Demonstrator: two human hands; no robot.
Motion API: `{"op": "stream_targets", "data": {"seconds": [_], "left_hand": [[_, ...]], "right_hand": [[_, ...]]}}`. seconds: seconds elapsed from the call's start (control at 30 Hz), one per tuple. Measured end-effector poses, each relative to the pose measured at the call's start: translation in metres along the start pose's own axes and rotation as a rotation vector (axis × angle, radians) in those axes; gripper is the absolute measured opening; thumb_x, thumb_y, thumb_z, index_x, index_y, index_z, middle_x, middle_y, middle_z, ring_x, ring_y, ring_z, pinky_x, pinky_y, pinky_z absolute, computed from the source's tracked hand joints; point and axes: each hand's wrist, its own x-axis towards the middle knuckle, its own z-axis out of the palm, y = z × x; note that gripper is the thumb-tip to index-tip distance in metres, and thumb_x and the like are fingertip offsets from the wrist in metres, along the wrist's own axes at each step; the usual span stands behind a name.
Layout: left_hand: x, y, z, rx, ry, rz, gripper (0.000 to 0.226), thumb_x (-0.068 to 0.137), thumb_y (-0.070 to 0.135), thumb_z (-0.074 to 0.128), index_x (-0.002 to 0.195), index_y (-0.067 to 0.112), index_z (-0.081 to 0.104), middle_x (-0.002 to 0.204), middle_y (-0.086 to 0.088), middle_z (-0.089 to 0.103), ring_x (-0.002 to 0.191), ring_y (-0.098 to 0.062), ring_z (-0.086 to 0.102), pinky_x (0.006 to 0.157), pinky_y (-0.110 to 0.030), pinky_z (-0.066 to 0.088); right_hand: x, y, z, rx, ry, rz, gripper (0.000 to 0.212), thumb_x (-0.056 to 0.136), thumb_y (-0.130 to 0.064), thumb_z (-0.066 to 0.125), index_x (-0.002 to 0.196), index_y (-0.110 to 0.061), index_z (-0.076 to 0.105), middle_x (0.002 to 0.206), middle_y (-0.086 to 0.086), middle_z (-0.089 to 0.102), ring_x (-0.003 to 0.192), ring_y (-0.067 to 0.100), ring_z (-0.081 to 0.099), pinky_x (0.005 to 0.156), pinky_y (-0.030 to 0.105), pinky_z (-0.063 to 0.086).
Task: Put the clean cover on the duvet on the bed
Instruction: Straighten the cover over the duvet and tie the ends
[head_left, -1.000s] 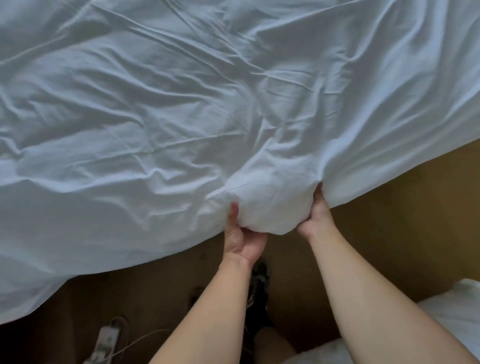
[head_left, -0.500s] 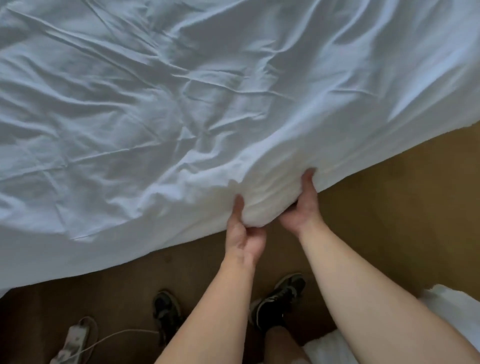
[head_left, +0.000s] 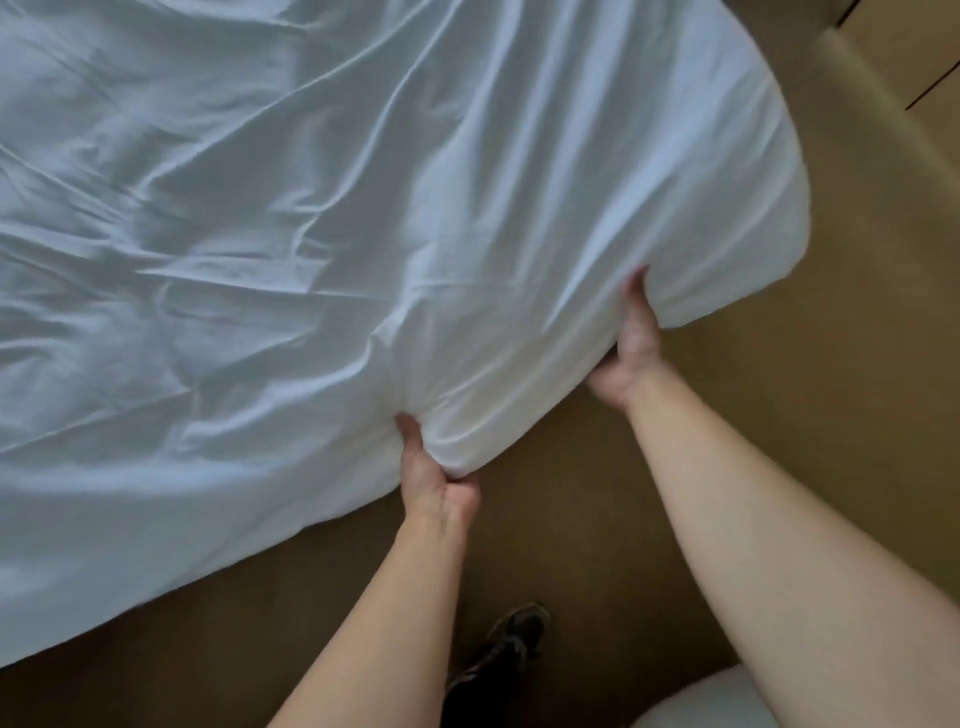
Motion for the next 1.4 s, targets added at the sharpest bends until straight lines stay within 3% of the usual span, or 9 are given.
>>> {"op": "stream_targets", "data": {"seconds": [0.13,0.27,0.5,0.6,0.73,0.87,1.0,1.23,1.4], "left_hand": [[0.003,-0.040,0.043,-0.082,-0.218,-0.073,0.066,0.076,0.031,0.089,0.133,0.012,0.063,0.124,-0.015,0.071,0.116,-0.034,0.068,0.108,-0.047,0.049],[0.022,-0.082,0.100,-0.082,-0.151,-0.071,0.050,0.088,0.022,0.075,0.134,0.008,0.062,0.121,-0.017,0.072,0.115,-0.031,0.069,0.106,-0.046,0.050],[0.015,-0.106,0.132,-0.117,-0.227,-0.051,0.066,0.075,0.038,0.088,0.131,0.013,0.063,0.127,-0.017,0.069,0.119,-0.042,0.065,0.107,-0.058,0.046],[0.031,-0.117,0.172,-0.141,-0.059,0.034,0.056,0.082,0.035,0.084,0.130,0.016,0.064,0.119,-0.013,0.074,0.111,-0.036,0.070,0.102,-0.055,0.052],[0.030,-0.148,0.151,0.025,0.174,0.188,0.039,0.092,0.035,0.072,0.127,0.019,0.066,0.120,-0.007,0.074,0.107,-0.026,0.072,0.099,-0.048,0.055],[0.032,-0.168,0.160,-0.030,0.089,0.138,0.045,0.086,0.050,0.075,0.122,0.023,0.071,0.115,-0.006,0.076,0.109,-0.032,0.071,0.101,-0.055,0.051],[0.043,-0.176,0.179,-0.066,0.041,0.208,0.046,0.088,0.048,0.074,0.122,0.017,0.069,0.113,-0.012,0.076,0.100,-0.035,0.074,0.092,-0.060,0.054],[0.033,-0.166,0.145,-0.074,0.111,0.327,0.069,0.068,0.056,0.084,0.127,0.022,0.068,0.117,-0.009,0.075,0.108,-0.035,0.071,0.095,-0.060,0.053],[0.046,-0.145,0.147,-0.139,0.104,0.324,0.052,0.082,0.051,0.077,0.126,0.024,0.069,0.118,-0.007,0.075,0.112,-0.033,0.070,0.100,-0.059,0.051]], "right_hand": [[0.029,-0.045,0.023,-0.047,0.195,-0.029,0.076,0.062,-0.048,0.091,0.125,-0.015,0.066,0.114,0.012,0.075,0.104,0.035,0.071,0.091,0.064,0.054],[0.039,-0.051,0.005,-0.007,0.237,0.056,0.045,0.090,-0.023,0.072,0.131,-0.008,0.064,0.122,0.015,0.071,0.112,0.034,0.068,0.096,0.051,0.055],[0.036,-0.159,-0.046,0.031,0.296,-0.063,0.074,0.058,-0.071,0.081,0.115,-0.027,0.067,0.101,0.002,0.078,0.095,0.028,0.074,0.074,0.049,0.062],[0.061,-0.182,-0.040,-0.092,0.428,-0.031,0.042,0.078,-0.051,0.082,0.107,-0.026,0.065,0.092,-0.002,0.079,0.084,0.024,0.074,0.066,0.045,0.063],[0.045,-0.170,-0.087,-0.198,0.658,-0.109,0.016,0.083,-0.024,0.081,0.095,-0.023,0.070,0.103,-0.004,0.075,0.098,0.022,0.073,0.091,0.048,0.059],[0.047,-0.191,-0.119,-0.183,0.508,0.121,0.033,0.087,-0.030,0.078,0.118,-0.022,0.069,0.114,0.003,0.074,0.098,0.026,0.072,0.070,0.038,0.061],[0.073,-0.233,-0.115,0.005,0.337,0.128,0.027,0.082,-0.047,0.077,0.102,-0.029,0.077,0.107,0.006,0.077,0.089,0.029,0.076,0.063,0.048,0.061],[0.075,-0.258,-0.153,-0.448,0.387,0.196,0.039,0.090,-0.032,0.074,0.126,-0.018,0.064,0.123,0.008,0.071,0.109,0.029,0.068,0.098,0.051,0.054],[0.099,-0.280,-0.124,-0.716,0.149,0.115,0.082,0.061,-0.060,0.085,0.126,-0.014,0.065,0.112,0.002,0.076,0.103,0.023,0.073,0.084,0.039,0.061]]}}
